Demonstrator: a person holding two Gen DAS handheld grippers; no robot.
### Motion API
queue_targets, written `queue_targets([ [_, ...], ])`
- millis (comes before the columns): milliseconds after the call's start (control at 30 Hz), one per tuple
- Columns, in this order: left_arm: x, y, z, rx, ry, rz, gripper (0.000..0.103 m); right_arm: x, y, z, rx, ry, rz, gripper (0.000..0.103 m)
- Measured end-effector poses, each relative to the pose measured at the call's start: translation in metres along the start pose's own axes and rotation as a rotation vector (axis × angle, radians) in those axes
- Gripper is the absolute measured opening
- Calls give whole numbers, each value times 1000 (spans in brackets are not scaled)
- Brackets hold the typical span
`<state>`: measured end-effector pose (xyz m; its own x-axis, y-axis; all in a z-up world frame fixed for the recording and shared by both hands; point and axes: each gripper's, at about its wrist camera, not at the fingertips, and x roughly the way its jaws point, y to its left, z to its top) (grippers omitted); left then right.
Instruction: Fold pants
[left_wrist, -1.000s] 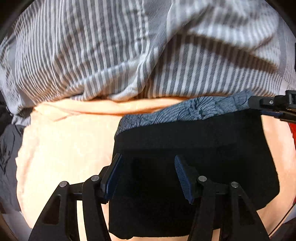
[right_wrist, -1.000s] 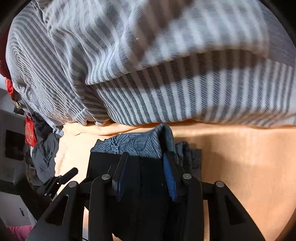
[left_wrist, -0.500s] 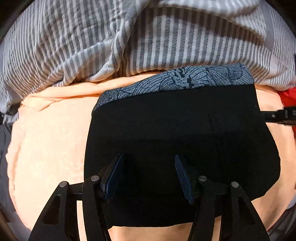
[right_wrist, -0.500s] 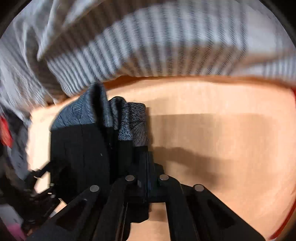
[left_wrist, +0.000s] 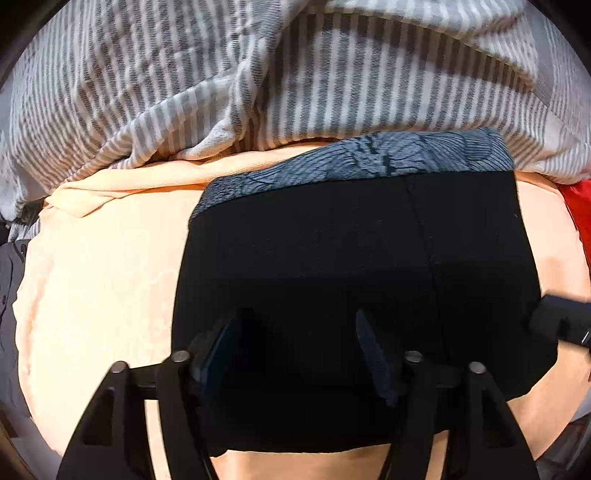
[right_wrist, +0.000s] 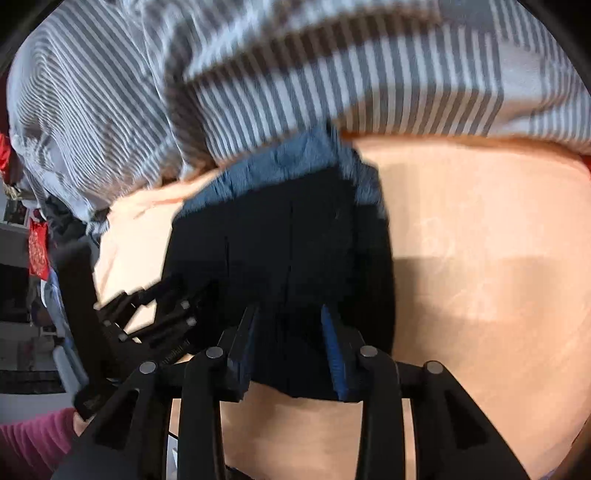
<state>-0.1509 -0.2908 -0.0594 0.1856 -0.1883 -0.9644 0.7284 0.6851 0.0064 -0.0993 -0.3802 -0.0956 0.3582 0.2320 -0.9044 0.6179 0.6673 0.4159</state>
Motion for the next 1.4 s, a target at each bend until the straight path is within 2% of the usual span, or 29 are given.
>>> queue_targets([
  [100, 4, 5, 1, -23, 8, -23, 70, 3, -3, -7, -8, 6, -30, 37],
  [433, 0, 1, -1, -17, 4, -9, 70, 11, -8, -13, 13, 13, -50, 37],
  [567, 1, 3, -2, -21, 2, 0, 75, 13, -9, -14, 22, 8, -47, 37],
  [933, 4, 4, 0, -29, 5, 0, 75, 12, -13, -14, 44, 10, -30, 39],
  [1200, 2, 14, 4, -42, 52, -44, 75, 12, 2, -15, -25, 21, -54, 58],
  [1333, 1, 22, 5, -41, 74, -61, 75, 10, 6, -16, -47, 27, -72, 59],
  [1400, 0, 31, 6, -48, 81, -74, 75, 3, 4, -15, -45, 23, -53, 59],
])
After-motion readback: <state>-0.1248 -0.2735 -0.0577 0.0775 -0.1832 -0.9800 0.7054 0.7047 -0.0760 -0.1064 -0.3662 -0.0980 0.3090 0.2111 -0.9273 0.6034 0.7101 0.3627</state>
